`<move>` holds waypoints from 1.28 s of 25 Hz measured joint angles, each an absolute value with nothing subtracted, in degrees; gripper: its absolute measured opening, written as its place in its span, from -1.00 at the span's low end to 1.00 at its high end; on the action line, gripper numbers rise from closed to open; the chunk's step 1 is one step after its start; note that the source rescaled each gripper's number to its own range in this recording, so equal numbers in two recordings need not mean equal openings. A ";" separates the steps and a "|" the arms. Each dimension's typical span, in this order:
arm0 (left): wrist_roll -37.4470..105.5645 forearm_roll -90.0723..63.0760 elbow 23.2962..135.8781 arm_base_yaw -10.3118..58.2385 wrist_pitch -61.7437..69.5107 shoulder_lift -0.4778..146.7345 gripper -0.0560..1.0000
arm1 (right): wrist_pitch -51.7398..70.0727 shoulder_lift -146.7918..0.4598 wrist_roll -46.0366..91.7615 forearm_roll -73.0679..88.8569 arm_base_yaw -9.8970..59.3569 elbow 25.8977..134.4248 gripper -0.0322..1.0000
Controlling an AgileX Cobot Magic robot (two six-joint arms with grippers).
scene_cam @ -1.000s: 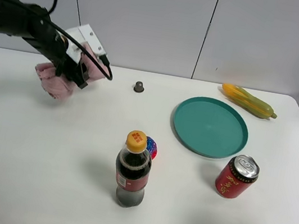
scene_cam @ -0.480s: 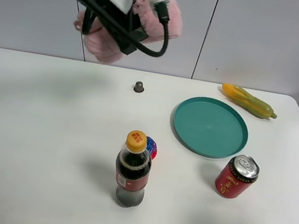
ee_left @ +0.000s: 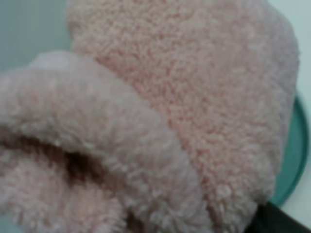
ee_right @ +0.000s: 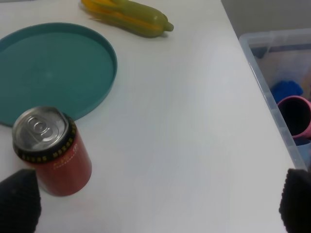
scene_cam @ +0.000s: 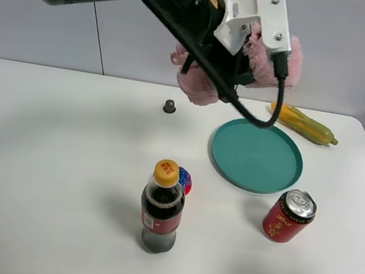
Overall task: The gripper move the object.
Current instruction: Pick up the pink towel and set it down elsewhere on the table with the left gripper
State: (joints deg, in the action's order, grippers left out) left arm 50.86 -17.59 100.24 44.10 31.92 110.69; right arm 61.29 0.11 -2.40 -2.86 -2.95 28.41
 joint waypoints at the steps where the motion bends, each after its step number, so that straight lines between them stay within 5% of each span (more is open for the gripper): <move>1: 49.56 -19.59 101.19 44.17 31.51 111.41 -0.88 | 61.29 0.11 -2.40 -2.86 -2.95 28.41 1.00; 10: 36.67 -26.38 103.72 44.17 24.46 116.61 -0.88 | 61.29 0.11 -2.40 -2.86 -2.95 28.41 1.00; 32: 36.05 -26.71 103.78 44.24 15.77 131.43 -0.88 | 61.29 0.11 -2.40 -2.86 -2.95 28.41 1.00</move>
State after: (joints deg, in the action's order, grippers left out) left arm 36.05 -26.71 103.78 44.24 15.77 131.43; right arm 61.29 0.11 -2.40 -2.86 -2.95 28.41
